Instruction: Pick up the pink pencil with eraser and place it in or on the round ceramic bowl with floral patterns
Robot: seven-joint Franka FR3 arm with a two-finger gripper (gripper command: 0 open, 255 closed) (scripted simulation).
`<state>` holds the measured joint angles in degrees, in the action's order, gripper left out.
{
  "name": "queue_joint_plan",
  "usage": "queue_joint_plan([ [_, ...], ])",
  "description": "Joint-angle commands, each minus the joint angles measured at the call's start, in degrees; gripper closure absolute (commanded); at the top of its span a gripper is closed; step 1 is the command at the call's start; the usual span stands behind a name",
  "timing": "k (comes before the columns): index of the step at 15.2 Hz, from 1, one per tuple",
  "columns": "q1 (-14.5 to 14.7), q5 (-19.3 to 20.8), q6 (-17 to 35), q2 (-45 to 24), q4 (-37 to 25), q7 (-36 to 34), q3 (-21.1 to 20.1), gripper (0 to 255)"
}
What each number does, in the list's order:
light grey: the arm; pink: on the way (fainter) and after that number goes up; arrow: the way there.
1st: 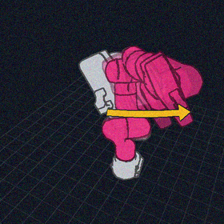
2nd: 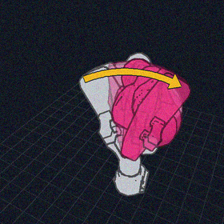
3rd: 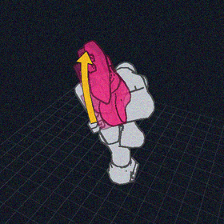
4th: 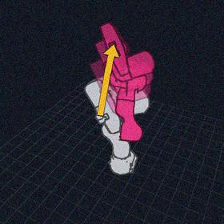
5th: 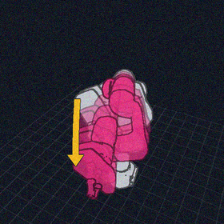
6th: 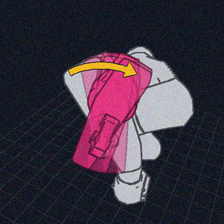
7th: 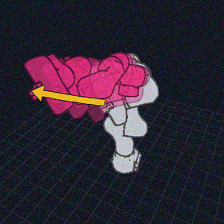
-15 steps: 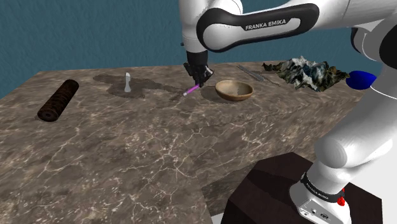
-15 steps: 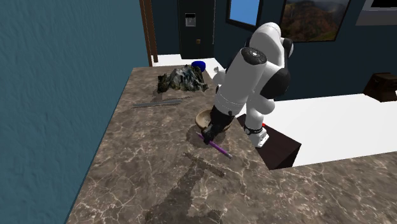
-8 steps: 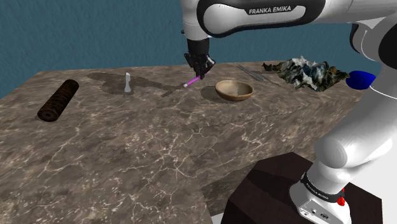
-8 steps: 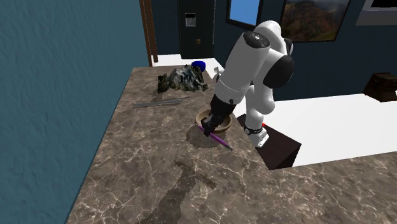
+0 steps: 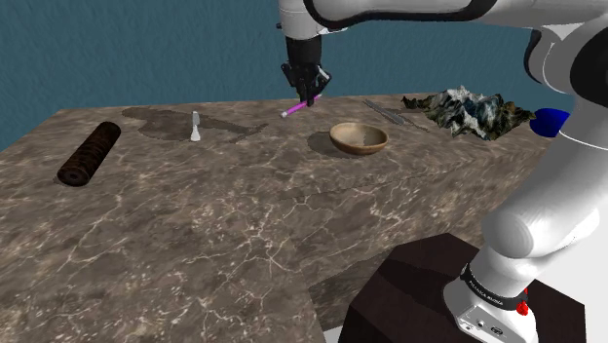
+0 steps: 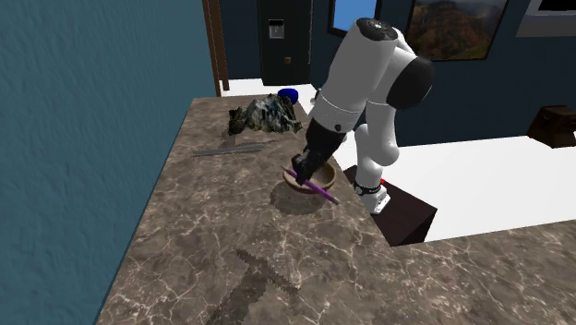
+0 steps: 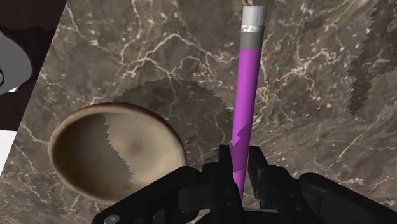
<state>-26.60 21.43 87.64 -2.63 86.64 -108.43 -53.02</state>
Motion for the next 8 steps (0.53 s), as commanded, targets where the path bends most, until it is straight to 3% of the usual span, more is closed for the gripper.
queue_joint_plan([
  [1, -1.71, -3.00, 0.54, 3.77, 1.99, 2.53, 1.00, 255],
  [4, -4.00, -11.06, 3.65, 14.65, 10.11, 9.71, 6.09, 255],
  [8, -2.48, -16.94, 5.31, 25.40, 18.97, 17.34, 14.11, 255],
])
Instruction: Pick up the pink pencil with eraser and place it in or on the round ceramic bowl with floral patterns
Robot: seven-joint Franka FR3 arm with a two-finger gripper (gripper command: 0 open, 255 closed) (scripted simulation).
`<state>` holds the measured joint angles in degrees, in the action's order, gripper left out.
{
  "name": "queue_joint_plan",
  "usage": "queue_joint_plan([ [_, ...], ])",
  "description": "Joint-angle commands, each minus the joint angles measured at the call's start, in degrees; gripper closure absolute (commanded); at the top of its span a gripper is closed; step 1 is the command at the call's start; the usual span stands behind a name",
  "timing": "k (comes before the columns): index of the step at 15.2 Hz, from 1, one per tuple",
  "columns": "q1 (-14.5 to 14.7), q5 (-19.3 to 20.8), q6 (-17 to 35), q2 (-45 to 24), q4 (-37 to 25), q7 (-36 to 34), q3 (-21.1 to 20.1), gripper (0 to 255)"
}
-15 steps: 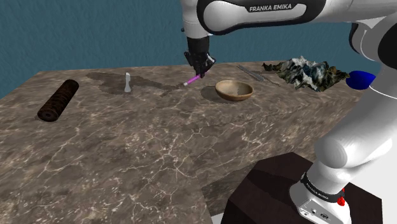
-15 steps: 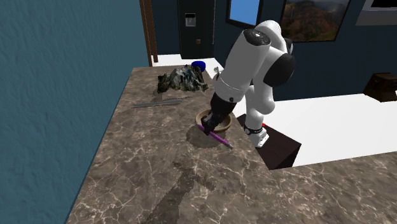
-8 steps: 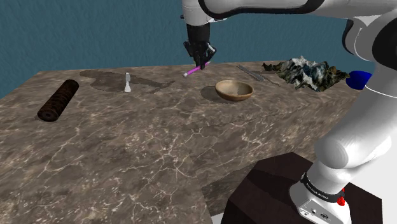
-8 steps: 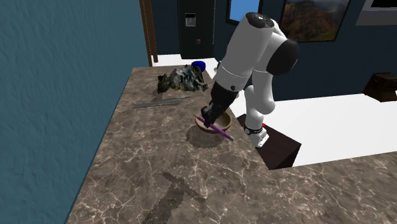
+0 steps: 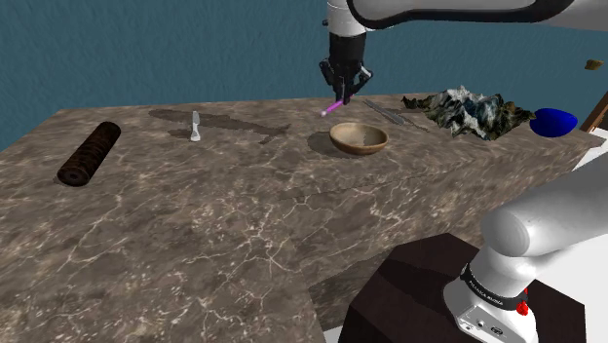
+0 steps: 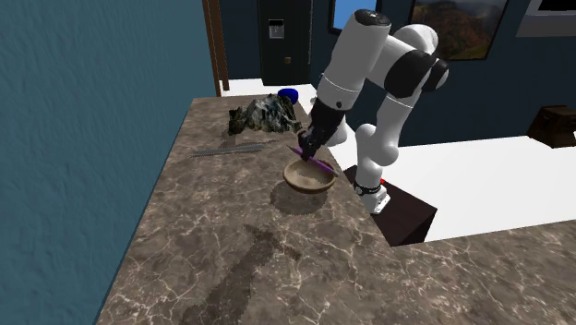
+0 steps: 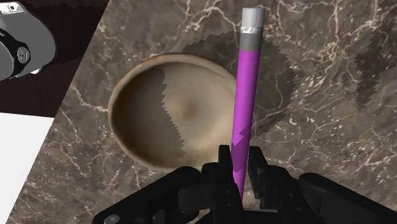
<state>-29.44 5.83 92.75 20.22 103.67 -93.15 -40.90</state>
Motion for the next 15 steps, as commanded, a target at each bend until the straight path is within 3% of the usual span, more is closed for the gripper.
queue_joint_plan([
  [1, 0.89, -2.21, 0.36, 4.80, 3.89, 3.68, 3.83, 255],
  [6, 3.18, -4.35, 0.31, 14.18, 12.02, 10.59, 11.60, 255],
  [15, 4.20, -5.25, 6.65, 16.07, 20.31, 9.53, 11.11, 255],
])
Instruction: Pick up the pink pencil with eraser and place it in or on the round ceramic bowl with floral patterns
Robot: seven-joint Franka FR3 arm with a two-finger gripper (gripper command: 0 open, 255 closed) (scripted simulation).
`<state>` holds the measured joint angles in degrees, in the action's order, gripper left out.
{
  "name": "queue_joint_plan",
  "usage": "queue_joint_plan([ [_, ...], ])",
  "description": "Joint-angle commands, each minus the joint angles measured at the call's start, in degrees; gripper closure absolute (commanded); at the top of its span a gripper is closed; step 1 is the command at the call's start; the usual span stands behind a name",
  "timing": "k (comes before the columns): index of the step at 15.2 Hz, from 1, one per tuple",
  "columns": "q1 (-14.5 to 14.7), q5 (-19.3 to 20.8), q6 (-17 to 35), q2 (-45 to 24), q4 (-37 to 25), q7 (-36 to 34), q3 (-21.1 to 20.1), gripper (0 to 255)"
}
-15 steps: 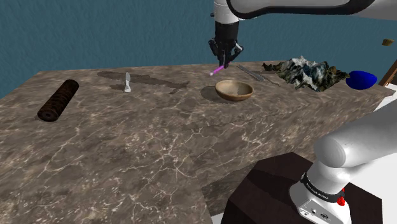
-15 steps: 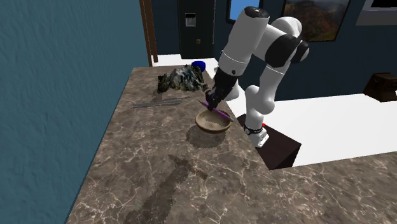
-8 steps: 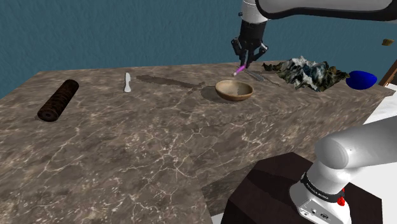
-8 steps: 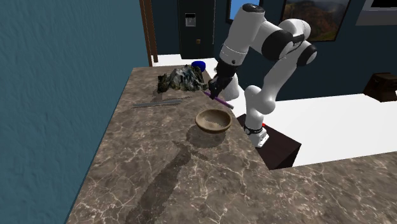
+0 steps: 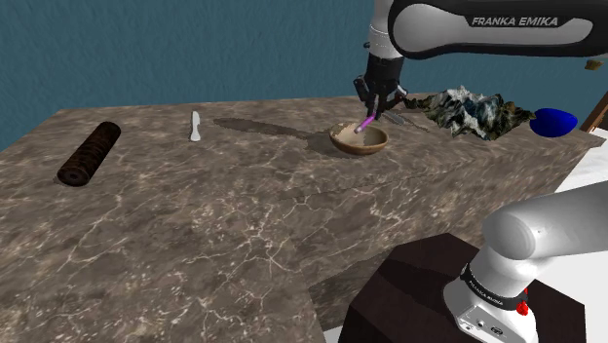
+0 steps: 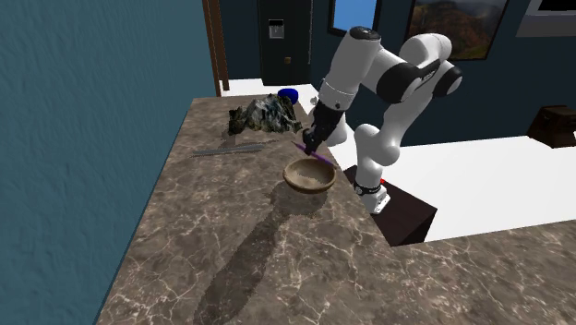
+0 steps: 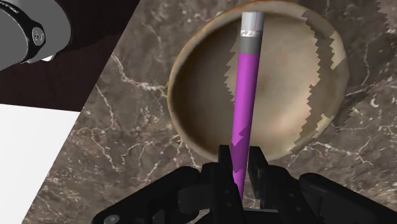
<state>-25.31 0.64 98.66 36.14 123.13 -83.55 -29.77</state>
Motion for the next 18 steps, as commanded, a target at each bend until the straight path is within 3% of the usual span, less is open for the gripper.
queue_joint_plan([
  [1, 0.17, -0.16, 1.44, 0.30, 1.73, -0.19, -0.11, 255],
  [7, 0.66, -0.64, 5.44, 0.92, 6.41, -0.98, -0.71, 255],
  [14, 0.66, -0.64, 5.44, 0.92, 6.41, -0.98, -0.71, 255],
  [15, 0.66, -0.64, 5.44, 0.92, 6.41, -0.98, -0.71, 0],
  [18, 0.66, -0.64, 5.44, 0.92, 6.41, -0.99, -0.71, 0],
])
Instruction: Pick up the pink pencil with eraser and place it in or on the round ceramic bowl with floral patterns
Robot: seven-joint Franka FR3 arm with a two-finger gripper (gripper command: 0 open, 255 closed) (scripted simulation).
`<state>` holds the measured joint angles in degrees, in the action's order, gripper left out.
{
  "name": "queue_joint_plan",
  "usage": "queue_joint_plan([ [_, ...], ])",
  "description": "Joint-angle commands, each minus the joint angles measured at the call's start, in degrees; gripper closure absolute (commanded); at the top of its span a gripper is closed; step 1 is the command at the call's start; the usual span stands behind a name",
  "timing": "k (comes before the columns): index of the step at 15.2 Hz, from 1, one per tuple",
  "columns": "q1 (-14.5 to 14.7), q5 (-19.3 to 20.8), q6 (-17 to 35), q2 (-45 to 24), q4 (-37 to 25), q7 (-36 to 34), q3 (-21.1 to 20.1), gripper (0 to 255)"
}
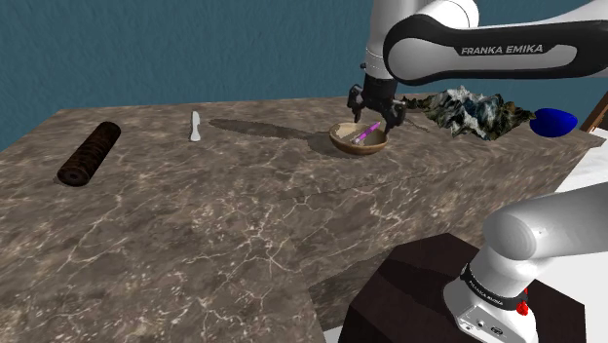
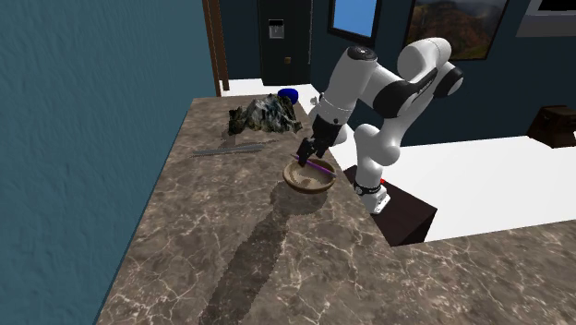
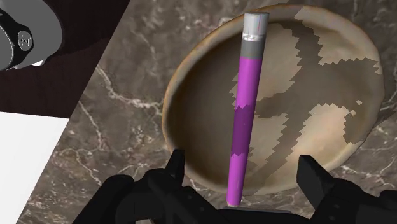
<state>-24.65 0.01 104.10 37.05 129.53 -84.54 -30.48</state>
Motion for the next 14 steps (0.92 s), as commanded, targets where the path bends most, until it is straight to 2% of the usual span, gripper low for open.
queue_joint_plan([
  [1, 0.00, 0.00, 0.00, 0.00, 0.00, 0.00, 0.00, 0],
  [2, 0.00, 0.00, 0.00, 0.00, 0.00, 0.00, 0.00, 0],
  [6, -0.10, 0.06, -7.26, -0.26, -7.51, -0.06, -0.10, 0],
  [14, -0.10, 0.06, -7.25, -0.25, -7.50, -0.06, -0.10, 0],
])
